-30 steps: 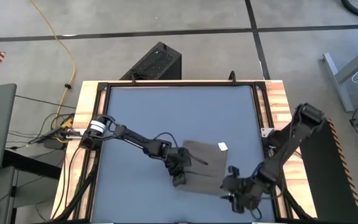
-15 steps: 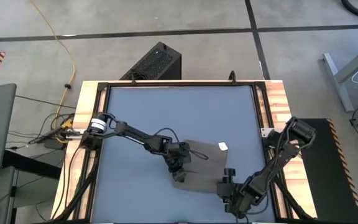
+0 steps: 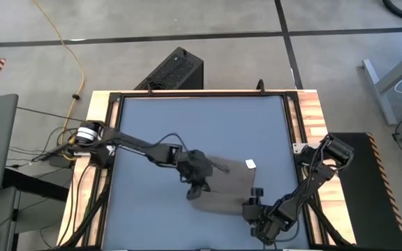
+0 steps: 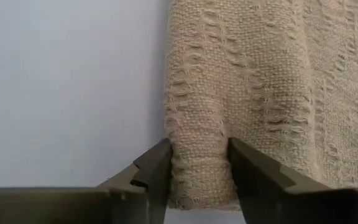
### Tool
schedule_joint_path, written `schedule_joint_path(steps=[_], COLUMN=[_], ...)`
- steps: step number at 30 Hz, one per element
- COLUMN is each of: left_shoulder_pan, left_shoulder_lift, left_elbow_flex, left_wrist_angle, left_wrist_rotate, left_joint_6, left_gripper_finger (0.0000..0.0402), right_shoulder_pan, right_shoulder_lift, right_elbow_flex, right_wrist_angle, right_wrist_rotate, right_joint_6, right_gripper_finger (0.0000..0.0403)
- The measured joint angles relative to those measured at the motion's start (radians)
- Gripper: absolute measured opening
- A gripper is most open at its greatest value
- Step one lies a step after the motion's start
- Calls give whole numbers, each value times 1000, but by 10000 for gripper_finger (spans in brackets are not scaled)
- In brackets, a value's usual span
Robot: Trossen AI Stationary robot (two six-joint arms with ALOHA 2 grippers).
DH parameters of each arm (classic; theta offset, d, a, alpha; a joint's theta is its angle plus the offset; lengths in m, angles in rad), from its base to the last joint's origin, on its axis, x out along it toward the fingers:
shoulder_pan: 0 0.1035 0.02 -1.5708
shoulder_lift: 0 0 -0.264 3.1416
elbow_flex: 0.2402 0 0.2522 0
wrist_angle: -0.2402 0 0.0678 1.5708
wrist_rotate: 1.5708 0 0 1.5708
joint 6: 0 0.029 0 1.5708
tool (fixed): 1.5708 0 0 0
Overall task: Roll towel
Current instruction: Roll the grey towel
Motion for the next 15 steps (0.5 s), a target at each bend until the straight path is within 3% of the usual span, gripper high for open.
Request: schedule_joint_path(steps=[4, 9, 15], left_shoulder_pan=[-109, -225, -267], left_shoulder_lift=[-13, 42, 104], left_elbow_flex=[2, 0, 1], left_wrist_angle=[-2, -9, -20], left_wrist_rotate=[-89, -286, -359], left_joint_6=[171, 375, 365], left_gripper_finger=[0, 14, 83], right_shoulder_pan=[-1, -1, -4], right_shoulder_lift=[0, 1, 2], right_elbow_flex=[-2, 3, 15], right_wrist_angle=[-5, -8, -13], right_wrist_rotate=[-5, 1, 0], right_joint_6=[1, 2, 4], right_gripper_finger=[157, 139, 139])
